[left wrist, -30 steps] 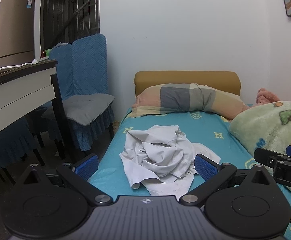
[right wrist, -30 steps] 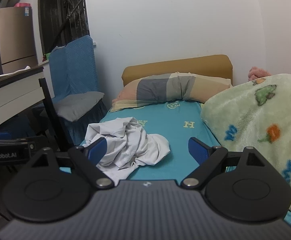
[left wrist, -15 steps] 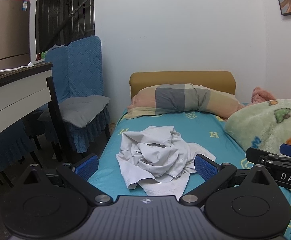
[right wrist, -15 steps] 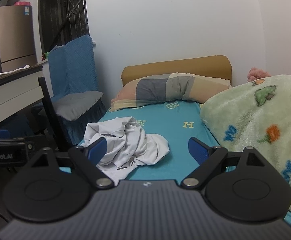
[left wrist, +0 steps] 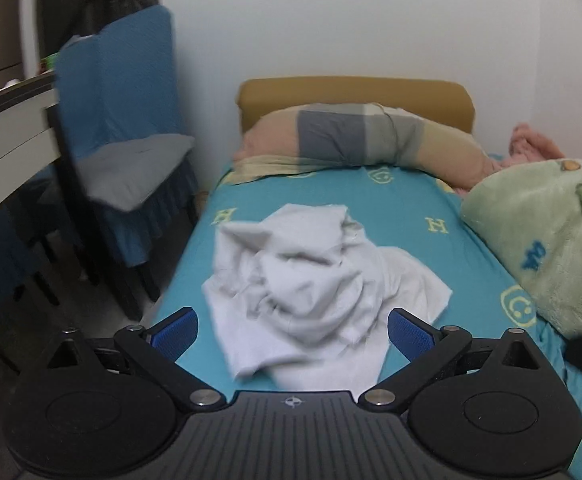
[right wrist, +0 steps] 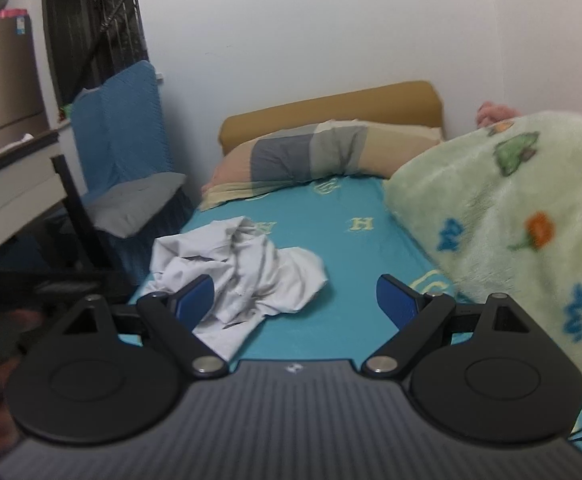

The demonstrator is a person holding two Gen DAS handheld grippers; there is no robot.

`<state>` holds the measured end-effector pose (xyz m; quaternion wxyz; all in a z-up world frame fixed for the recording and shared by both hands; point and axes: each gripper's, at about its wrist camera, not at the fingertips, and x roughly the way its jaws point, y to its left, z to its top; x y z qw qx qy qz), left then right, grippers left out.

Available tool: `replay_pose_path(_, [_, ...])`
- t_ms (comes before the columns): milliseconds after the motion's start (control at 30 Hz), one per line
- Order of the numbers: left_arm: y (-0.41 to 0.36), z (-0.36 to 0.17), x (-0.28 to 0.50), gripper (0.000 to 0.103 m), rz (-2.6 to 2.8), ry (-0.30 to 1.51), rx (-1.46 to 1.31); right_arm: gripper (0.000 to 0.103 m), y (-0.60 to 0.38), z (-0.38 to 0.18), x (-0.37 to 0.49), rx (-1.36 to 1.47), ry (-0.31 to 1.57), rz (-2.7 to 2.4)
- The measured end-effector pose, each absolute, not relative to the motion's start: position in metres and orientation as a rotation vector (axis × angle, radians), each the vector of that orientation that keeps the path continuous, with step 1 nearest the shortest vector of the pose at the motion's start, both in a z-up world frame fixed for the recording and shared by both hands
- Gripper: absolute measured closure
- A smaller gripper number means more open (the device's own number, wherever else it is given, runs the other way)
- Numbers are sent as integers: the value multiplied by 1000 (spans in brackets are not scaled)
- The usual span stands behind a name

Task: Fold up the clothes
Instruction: 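Approach the crumpled white T-shirt on the bed with both grippers open, then grasp the white T-shirt with the left gripper and lift it off the bed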

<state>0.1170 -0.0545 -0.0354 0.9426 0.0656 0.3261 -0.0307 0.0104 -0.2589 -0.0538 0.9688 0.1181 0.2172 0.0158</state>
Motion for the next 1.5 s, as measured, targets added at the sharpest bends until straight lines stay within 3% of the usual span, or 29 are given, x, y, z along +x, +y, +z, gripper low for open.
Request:
replay_pose_path(133, [-72,-71,184,3,-56,693,211,13,-270,-72,30,259,432,-7])
replay_pose_path(333, [-73,-120,261,21,-51,741,192,13,-294,-113,68,339,441,-32])
replay_pose_path(400, [-71,-122,271,37,-67,724,175,13,-296,-128,81,339,455,-25])
replay_pose_path(467, [-69,-122,280,72,-85,704,158,13,-297,-143,93,340,470,-18])
replay_pose_path(533, [-67,-112,280,88,-108,682,142,13,-296,-153,100,335,480,-10])
replay_pose_path(700, [-62,-52,243,92,-164,542,99,13,-290,-161,110,302,457,1])
replay_pose_path(1033, [-49,57,80,94,-342,330,-35,13,-284,-130,79,212,280,21])
replay_pose_path(1233, [-42,79,12,95,-421,240,-106,13,-283,-97,41,200,243,33])
replay_pose_path(1500, [-32,46,-3,95,-437,278,-117,14,-243,-67,-7,263,382,304])
